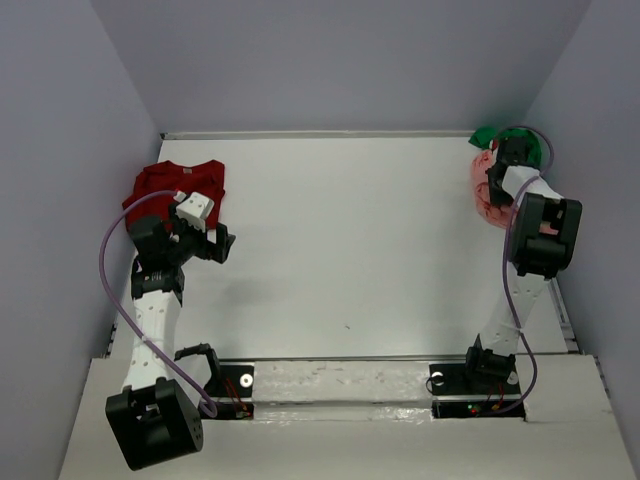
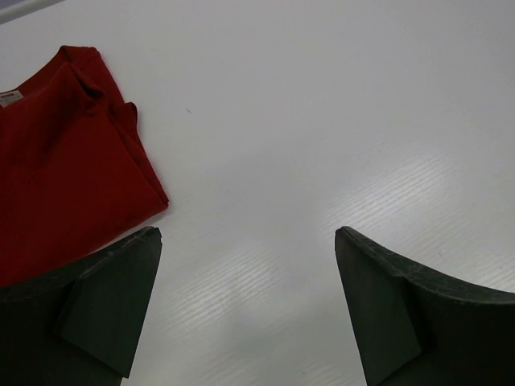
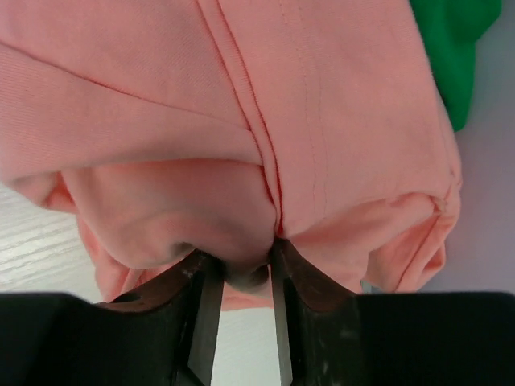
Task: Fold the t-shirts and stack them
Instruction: Grab the tshirt from the pile
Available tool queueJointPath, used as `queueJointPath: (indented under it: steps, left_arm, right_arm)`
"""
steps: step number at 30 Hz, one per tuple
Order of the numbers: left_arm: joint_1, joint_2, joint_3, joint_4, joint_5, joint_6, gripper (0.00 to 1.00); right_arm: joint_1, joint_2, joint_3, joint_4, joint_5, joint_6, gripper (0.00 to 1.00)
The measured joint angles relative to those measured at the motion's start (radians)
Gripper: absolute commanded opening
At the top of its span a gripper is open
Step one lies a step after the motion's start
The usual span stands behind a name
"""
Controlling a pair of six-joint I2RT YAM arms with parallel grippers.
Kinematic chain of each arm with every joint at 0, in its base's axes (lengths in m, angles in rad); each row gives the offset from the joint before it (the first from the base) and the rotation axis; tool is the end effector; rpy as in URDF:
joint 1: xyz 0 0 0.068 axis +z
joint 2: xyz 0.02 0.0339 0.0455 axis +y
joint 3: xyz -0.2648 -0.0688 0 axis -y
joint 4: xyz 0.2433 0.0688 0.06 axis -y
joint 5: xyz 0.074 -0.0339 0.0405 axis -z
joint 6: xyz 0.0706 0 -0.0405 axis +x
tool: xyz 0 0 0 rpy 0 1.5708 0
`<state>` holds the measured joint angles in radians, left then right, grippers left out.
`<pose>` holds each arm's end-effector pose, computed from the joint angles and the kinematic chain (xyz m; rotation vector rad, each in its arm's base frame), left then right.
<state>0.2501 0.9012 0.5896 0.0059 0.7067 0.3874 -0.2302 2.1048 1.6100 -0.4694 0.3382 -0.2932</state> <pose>0.2317 0.0119 0.2652 0.5900 1.7076 -0.2102 0.4596 -0.1318 0.1632 0.0563 2.5739 -0.6321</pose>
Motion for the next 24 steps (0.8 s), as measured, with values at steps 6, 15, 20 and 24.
queueJointPath:
  steps: [6,15,20,24]
  left_arm:
    - [0.000,0.000,0.000,0.000,0.001,0.000,0.99]
    - [0.000,-0.001,0.000,0.000,0.020,0.000,0.99]
    - [0.000,-0.001,0.000,0.000,0.023,0.000,0.99]
    - [0.000,-0.003,0.000,0.000,0.024,-0.001,0.99]
  right_arm:
    - [-0.006,0.019,0.040,-0.058,-0.003,-0.001,0.00]
    - [-0.003,-0.132,0.056,-0.261,-0.196,-0.024,0.00]
    - [0.078,-0.439,0.048,-0.369,-0.359,-0.061,0.00]
    - [0.279,-0.625,0.055,-0.424,-0.436,-0.081,0.00]
